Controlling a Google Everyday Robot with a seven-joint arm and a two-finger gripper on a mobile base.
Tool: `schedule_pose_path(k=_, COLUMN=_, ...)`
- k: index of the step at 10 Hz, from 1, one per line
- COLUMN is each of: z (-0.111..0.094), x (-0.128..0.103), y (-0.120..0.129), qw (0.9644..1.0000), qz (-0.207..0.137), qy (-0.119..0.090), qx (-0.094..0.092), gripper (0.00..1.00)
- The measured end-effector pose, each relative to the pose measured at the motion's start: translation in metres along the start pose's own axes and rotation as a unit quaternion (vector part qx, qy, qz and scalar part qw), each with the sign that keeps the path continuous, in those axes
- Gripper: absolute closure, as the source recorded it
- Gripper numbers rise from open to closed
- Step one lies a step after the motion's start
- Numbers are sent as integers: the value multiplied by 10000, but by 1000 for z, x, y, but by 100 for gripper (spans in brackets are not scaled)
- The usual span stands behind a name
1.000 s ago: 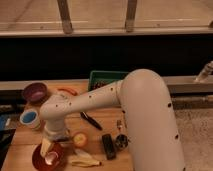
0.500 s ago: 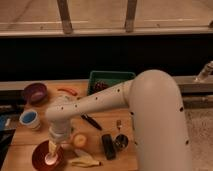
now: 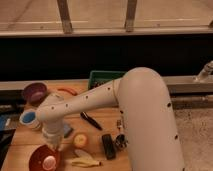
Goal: Stack bowls into tray
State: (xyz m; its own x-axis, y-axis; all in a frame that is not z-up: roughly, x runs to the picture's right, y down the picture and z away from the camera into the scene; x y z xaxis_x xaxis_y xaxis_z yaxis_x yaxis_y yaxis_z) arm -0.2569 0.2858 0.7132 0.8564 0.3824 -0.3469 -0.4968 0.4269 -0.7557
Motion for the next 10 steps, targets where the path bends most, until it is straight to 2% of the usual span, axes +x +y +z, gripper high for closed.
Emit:
schedule_pose_path(k=3, z=-17, x=-14, y=3, qw=9997, qz=-235, qy=-23, qx=39, gripper=100)
schedule_pose_path(k=6, z=-66, x=-34, y=10, qw=9973, qz=-674, qy=-191, qx=202, gripper=100)
schedule_pose_path(k=8, z=-109, x=-49, y=9, qw=9940, qz=-950, qy=-420, qx=340, gripper=100)
schedule_pose_path(k=10, z=-145, x=-70, y=-13, qw=9902, qz=-1116, qy=-717, qx=434, gripper=100)
